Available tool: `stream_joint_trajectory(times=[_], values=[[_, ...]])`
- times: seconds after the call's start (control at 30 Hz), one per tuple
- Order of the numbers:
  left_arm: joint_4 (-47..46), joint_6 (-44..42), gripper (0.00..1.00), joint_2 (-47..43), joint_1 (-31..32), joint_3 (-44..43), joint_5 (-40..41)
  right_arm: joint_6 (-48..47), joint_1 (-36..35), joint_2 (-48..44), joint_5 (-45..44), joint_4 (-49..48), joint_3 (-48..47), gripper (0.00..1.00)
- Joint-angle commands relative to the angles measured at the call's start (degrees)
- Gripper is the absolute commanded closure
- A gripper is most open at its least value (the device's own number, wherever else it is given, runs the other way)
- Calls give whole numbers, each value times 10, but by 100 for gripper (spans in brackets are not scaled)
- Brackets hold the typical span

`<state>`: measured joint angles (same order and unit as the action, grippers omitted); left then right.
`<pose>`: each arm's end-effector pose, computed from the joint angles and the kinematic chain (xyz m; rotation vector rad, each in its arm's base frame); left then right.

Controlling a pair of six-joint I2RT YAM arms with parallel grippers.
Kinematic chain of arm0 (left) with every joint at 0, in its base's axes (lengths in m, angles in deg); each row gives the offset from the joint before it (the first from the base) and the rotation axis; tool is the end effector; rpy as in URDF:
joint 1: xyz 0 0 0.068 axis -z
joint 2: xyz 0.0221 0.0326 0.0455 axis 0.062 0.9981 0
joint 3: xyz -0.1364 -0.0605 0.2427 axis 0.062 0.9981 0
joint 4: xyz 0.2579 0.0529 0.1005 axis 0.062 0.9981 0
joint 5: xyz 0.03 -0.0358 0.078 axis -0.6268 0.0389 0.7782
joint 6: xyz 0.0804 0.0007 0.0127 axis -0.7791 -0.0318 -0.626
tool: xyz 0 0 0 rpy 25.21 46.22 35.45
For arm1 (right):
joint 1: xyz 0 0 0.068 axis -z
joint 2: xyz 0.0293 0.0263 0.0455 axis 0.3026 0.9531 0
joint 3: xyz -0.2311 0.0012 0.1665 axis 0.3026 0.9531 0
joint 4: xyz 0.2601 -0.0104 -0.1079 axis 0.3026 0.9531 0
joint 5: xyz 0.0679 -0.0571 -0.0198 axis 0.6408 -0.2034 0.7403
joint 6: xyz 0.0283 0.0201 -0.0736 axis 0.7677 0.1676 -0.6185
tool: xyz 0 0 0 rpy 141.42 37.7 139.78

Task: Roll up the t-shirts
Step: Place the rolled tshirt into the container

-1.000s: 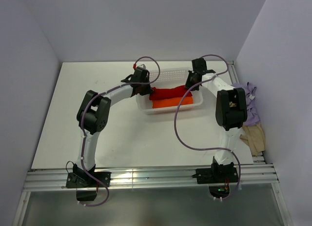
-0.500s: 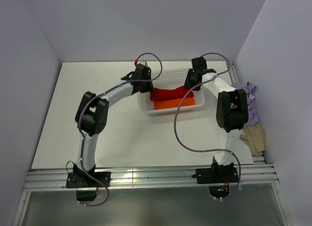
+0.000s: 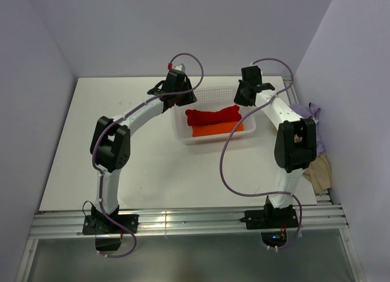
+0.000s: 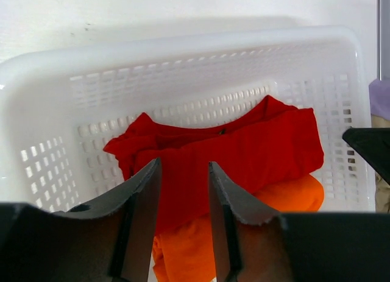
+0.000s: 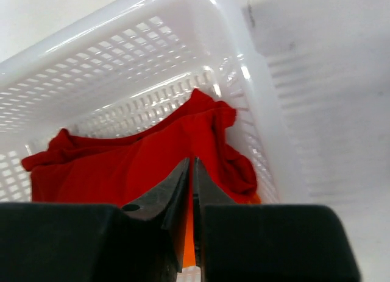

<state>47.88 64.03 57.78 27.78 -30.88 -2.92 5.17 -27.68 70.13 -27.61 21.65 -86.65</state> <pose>0.4658 -0.2812 0.2448 -0.1515 2.2675 -0.6341 0.4645 0.0769 0.2393 0.3381 2.3787 0.1874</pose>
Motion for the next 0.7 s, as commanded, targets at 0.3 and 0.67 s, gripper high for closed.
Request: stream_joint_trajectory(times=[0.3, 0.67], values=[[-61, 7, 65, 1, 29, 47, -70, 18, -11, 35, -35, -19, 35, 100], [-21, 6, 69, 40, 38, 44, -19, 25, -12, 60, -58, -10, 18, 100]])
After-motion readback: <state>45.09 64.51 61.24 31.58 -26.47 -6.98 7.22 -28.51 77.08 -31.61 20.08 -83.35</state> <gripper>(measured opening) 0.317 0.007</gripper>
